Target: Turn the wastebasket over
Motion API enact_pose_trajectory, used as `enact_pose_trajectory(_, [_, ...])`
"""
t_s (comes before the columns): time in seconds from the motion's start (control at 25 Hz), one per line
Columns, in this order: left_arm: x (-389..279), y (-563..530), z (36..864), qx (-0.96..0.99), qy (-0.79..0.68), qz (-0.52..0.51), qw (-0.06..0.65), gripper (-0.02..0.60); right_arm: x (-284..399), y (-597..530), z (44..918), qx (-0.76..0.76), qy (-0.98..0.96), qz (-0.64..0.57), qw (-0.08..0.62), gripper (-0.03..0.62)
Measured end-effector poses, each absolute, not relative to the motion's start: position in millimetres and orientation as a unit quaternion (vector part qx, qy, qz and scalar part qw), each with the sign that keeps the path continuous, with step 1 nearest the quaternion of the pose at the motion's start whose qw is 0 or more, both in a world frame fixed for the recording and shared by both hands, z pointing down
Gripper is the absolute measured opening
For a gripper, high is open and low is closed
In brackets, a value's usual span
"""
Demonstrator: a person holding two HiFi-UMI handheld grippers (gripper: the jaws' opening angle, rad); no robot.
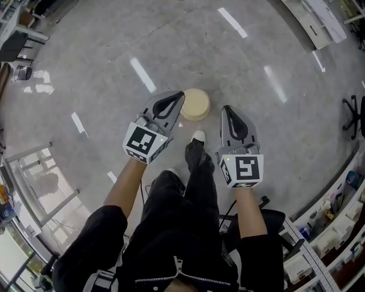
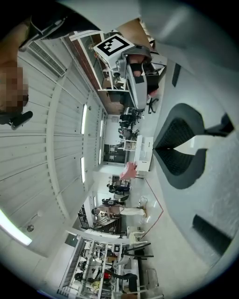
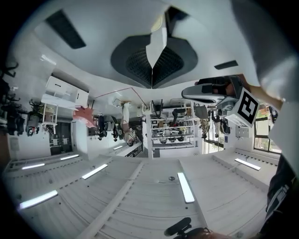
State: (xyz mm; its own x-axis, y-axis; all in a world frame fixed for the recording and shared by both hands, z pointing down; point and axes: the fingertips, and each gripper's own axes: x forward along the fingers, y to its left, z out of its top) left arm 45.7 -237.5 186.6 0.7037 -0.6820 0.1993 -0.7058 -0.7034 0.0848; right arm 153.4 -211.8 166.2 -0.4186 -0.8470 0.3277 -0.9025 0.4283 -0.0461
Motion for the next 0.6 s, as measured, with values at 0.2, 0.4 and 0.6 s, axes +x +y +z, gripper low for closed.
enact_pose_trajectory(0.2, [33.6,-234.9,271.9,0.918,-0.384,0.073,0.070,0.005,161.3,-214.1,254.6,0.537,-0.826,0.108,0.132,0.011])
enact_pose_trajectory(0.4, [20.2,-235.5,363.7,0.915,-0.391,0.070,0.073,0.005,159.9,-220.2,336.4,0.529,-0.832,0.092,0.137,0.011])
enact_pose_trajectory(0.6, [13.3,-228.0,438.2,0.916,-0.389,0.075,0.069,0.005,163.7,-219.3,401.4,0.530,-0.831,0.089,0.145,0.011])
